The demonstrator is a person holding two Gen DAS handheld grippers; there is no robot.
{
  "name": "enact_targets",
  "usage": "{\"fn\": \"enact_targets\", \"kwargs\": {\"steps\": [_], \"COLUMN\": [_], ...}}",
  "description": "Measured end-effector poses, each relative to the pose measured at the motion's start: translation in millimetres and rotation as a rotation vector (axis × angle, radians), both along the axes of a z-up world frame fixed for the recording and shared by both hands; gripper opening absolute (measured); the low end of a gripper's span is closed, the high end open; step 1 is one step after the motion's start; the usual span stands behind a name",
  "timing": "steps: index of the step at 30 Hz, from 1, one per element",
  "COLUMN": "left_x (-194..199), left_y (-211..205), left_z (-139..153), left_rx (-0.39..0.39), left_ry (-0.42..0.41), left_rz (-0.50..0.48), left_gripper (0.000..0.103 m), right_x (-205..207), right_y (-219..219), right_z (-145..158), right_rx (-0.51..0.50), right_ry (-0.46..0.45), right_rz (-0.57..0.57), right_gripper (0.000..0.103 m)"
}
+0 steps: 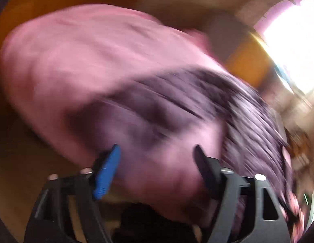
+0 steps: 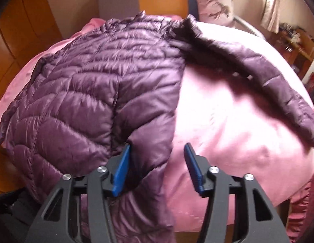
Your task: Fold large clothes
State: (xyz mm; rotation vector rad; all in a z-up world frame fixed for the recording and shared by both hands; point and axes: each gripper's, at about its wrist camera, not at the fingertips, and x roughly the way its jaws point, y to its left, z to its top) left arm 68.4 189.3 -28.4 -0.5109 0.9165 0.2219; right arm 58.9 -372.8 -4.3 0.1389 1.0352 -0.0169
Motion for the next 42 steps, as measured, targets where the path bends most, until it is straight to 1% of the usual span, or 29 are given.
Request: {"fn": "enact_targets", "kwargs": {"steps": [1, 2, 3, 5, 7, 8, 9, 10, 11, 12, 13, 14, 15, 17, 20, 23, 24, 27, 29, 31, 33, 35, 37, 38, 39, 40, 42], "left_x": [0.9, 2.7, 5.8, 14.1, 25.1, 29.9, 33.7, 35.2, 35.4, 40.8, 44.0, 50.8, 56.3, 69.0, 91.6, 117.8, 127.6, 150.6, 160.6, 164.7, 162.6, 157.5, 154.5, 153.9, 150.4, 143.7, 130.5], "left_y": [16.6, 29.3, 39.1, 46.5, 40.4, 36.1, 30.6, 27.3, 23.2, 18.1, 19.2, 21.6, 27.9, 42.8, 71.3, 96.2, 100.4, 99.5, 102.6, 112.3, 124.5, 128.7, 126.7, 126.4, 126.6, 123.6, 110.9], "left_z": [-1.7, -5.9, -11.7, -24.7, -33.4, -39.0, -44.0, -46.4, -44.3, -38.2, -34.4, -26.5, -21.4, -14.0, -1.9, -3.7, -6.5, -15.0, -25.3, -35.9, -47.9, -53.9, -53.3, -52.5, -49.5, -43.0, -22.7], "left_rx": [0.013, -0.017, -0.064, -0.113, -0.106, -0.088, -0.079, -0.054, -0.019, 0.020, 0.060, 0.123, 0.162, 0.210, 0.277, 0.289, 0.312, 0.444, 0.494, 0.496, 0.472, 0.456, 0.478, 0.480, 0.486, 0.505, 0.562], "left_ry": [0.022, 0.037, 0.051, 0.083, 0.107, 0.118, 0.118, 0.118, 0.108, 0.092, 0.084, 0.067, 0.052, 0.031, 0.003, 0.025, 0.034, 0.067, 0.100, 0.136, 0.160, 0.155, 0.149, 0.149, 0.155, 0.159, 0.085], "left_rz": [0.081, 0.119, 0.132, 0.149, 0.127, 0.097, 0.059, 0.038, 0.023, -0.009, -0.019, -0.017, -0.006, 0.030, 0.087, 0.130, 0.135, 0.125, 0.131, 0.151, 0.195, 0.223, 0.234, 0.240, 0.264, 0.295, 0.325], "left_gripper": [0.083, 0.083, 0.083, 0.083, 0.081, 0.064, 0.044, 0.039, 0.021, 0.014, 0.012, 0.010, 0.010, 0.010, 0.010, 0.010, 0.010, 0.010, 0.010, 0.010, 0.010, 0.010, 0.015, 0.019, 0.030, 0.037, 0.075], "right_x": [4.5, 4.7, 9.0, 17.8, 29.4, 37.8, 45.6, 53.6, 61.3, 67.8, 75.0, 82.4, 90.0, 101.9, 114.3, 124.6, 127.6, 133.8, 134.2, 136.7, 140.6, 143.8, 146.4, 147.3, 147.4, 147.6, 148.3], "right_y": [5.5, 8.1, 12.1, 23.0, 38.4, 48.6, 58.0, 66.7, 76.2, 84.2, 93.3, 103.9, 113.4, 134.1, 163.0, 181.6, 186.1, 200.1, 207.0, 209.8, 211.7, 208.4, 205.1, 201.5, 198.4, 196.2, 193.4], "right_z": [2.4, 7.4, 13.7, 22.6, 29.3, 32.1, 33.9, 35.0, 35.0, 34.7, 34.2, 33.2, 31.4, 27.7, 22.1, 13.8, 9.3, -8.7, -17.1, -23.4, -31.2, -37.1, -39.3, -39.8, -39.6, -39.8, -40.0], "right_rx": [-0.012, -0.018, -0.018, -0.003, 0.015, 0.024, 0.029, 0.033, 0.042, 0.049, 0.055, 0.059, 0.060, 0.055, 0.021, -0.013, -0.025, -0.049, -0.061, -0.079, -0.094, -0.079, -0.070, -0.062, -0.057, -0.052, -0.040], "right_ry": [-0.018, -0.040, -0.064, -0.103, -0.133, -0.144, -0.153, -0.158, -0.159, -0.159, -0.159, -0.158, -0.156, -0.155, -0.161, -0.166, -0.164, -0.130, -0.121, -0.119, -0.120, -0.120, -0.120, -0.117, -0.117, -0.117, -0.118], "right_rz": [-0.011, -0.020, -0.022, -0.008, 0.019, 0.042, 0.060, 0.074, 0.093, 0.109, 0.126, 0.149, 0.164, 0.206, 0.253, 0.282, 0.289, 0.315, 0.327, 0.331, 0.325, 0.311, 0.308, 0.308, 0.309, 0.311, 0.316], "right_gripper": [0.062, 0.065, 0.068, 0.073, 0.073, 0.075, 0.077, 0.077, 0.077, 0.077, 0.077, 0.077, 0.077, 0.077, 0.077, 0.076, 0.076, 0.077, 0.078, 0.079, 0.082, 0.083, 0.084, 0.085, 0.085, 0.085, 0.087]}}
